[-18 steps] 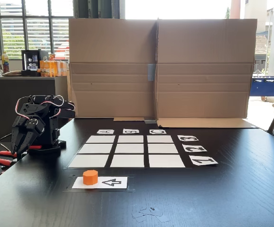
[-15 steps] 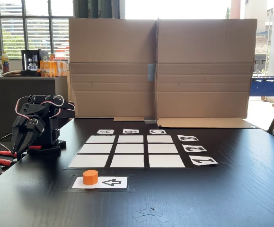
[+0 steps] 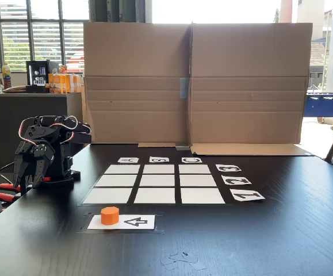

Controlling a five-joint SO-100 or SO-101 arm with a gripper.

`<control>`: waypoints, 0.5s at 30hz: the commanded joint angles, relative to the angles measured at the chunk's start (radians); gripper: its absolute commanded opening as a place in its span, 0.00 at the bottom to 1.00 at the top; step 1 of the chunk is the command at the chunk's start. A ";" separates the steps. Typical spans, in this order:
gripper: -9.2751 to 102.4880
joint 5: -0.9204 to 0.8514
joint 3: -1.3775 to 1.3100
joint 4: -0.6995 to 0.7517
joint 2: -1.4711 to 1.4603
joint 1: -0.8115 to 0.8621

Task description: Pick up the round, orange token and place it in the grid on square A1.

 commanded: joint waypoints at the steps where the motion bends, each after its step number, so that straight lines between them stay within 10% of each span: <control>1: 0.28 -0.006 -0.031 -0.015 -0.038 -0.003; 15: 0.27 -0.002 -0.402 0.020 -0.483 -0.020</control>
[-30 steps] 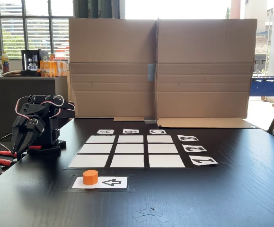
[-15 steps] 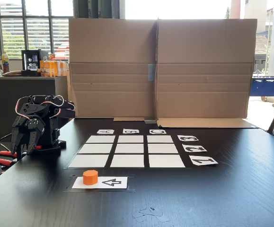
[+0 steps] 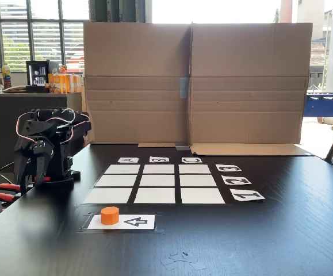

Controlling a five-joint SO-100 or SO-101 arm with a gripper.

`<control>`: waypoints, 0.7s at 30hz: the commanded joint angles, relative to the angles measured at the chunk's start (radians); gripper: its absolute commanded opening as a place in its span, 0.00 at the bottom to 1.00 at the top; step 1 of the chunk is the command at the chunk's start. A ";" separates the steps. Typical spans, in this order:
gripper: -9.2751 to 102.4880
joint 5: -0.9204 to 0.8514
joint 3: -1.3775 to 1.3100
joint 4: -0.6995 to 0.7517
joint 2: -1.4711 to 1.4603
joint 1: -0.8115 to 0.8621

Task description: Pick up the round, orange token and place it in the grid on square A1.

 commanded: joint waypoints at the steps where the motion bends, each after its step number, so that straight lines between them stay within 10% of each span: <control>1: 0.27 -0.002 -0.138 0.020 -0.086 -0.009; 21: 0.26 0.117 -1.000 0.339 -0.710 -0.222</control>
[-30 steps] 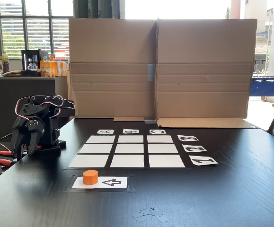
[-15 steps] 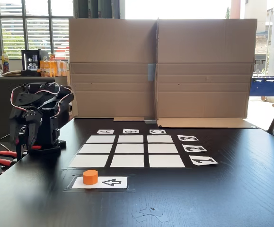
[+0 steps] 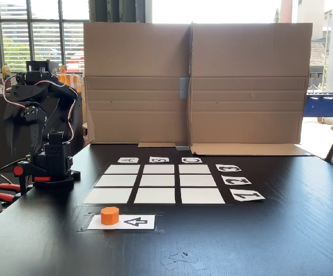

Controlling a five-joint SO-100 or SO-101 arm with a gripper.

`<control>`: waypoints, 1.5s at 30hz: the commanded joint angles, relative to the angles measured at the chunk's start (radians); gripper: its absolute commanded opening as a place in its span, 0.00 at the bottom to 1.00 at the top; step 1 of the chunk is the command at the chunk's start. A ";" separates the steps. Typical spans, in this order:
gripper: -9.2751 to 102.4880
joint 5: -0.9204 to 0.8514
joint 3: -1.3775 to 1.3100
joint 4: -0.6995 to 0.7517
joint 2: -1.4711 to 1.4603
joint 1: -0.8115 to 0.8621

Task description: Pick up the round, orange token and place it in the grid on square A1.

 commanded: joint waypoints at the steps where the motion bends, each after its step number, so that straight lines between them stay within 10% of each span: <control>1: 0.26 0.041 -0.123 0.018 -0.060 -0.074; 22: 0.27 0.250 -0.396 0.028 -0.515 -0.526; 45: 0.31 0.288 -0.402 -0.198 -0.879 -0.604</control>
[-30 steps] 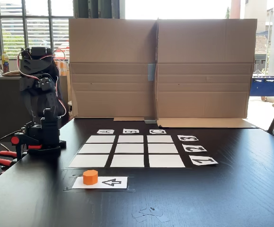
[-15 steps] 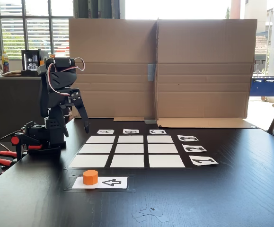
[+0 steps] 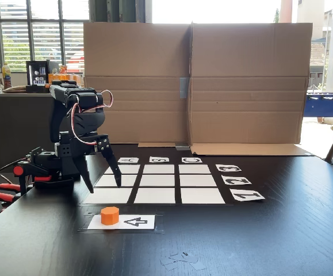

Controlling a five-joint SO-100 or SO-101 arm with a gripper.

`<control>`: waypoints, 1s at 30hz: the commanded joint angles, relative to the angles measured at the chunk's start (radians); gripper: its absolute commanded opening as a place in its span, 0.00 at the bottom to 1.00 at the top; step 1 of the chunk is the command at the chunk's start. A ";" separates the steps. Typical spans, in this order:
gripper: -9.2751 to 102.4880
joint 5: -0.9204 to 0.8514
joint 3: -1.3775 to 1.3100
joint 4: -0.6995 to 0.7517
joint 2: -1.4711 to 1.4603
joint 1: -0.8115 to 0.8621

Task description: Pick up the round, orange token and place it in the grid on square A1.

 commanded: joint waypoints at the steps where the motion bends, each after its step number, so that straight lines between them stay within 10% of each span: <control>1: 0.31 0.006 -0.035 -0.018 -0.014 -0.018; 30: 0.34 0.011 -0.035 -0.153 -0.138 -0.026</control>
